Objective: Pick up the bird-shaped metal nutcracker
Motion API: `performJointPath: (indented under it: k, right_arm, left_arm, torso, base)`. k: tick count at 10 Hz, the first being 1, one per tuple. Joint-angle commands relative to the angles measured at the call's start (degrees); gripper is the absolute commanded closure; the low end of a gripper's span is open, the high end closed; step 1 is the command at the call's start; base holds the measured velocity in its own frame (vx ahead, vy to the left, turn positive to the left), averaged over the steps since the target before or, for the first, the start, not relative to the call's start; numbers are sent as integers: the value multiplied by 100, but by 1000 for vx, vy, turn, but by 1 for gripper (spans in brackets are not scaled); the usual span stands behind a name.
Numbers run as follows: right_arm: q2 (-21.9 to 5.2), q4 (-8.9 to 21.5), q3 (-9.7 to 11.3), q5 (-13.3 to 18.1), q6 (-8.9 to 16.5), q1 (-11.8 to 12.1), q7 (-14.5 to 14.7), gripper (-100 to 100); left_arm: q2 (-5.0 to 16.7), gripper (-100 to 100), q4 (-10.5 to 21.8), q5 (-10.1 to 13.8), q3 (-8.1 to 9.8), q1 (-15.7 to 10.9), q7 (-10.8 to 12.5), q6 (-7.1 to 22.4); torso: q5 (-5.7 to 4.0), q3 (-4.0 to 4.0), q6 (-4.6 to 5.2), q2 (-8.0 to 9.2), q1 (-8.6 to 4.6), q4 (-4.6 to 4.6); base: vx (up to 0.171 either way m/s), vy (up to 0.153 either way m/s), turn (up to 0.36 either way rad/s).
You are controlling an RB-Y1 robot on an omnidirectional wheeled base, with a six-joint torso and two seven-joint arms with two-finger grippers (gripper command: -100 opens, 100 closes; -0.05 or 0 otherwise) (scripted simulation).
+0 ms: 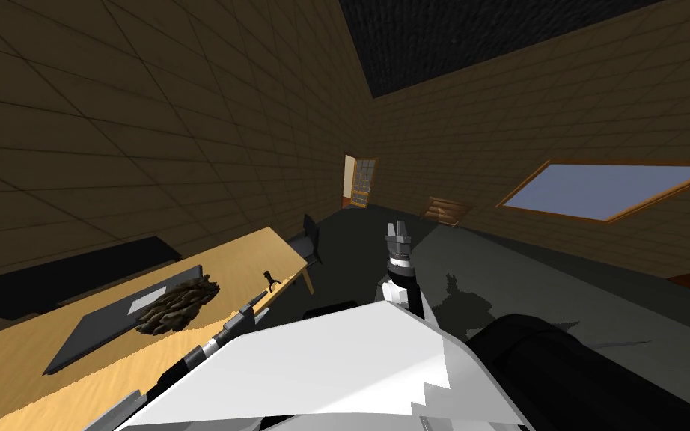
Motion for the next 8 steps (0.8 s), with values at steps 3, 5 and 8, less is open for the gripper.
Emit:
performJointPath:
  k: [3,5,8]
  right_arm:
    - [0,0,-1,0,0,2,0,0]
    - [0,0,0,0,0,1,0,0]
    - [0,0,-1,0,0,2,0,0]
  left_arm:
    - [178,-100,559,-73,-80,-93,302,-108]
    - [267,-100,867,-124,-123,-151,464,-172]
    - [408,-100,1457,-231,-190,-269,770,-289]
  torso:
    - [0,-3,-7,-6,-10,-2]
    - [0,-5,-5,-8,-10,-2]
    - [1,-5,-8,-10,-2,-2]
  base:
    - [-6,18,-82]
    - [0,17,-189]
    - [1,33,-181]
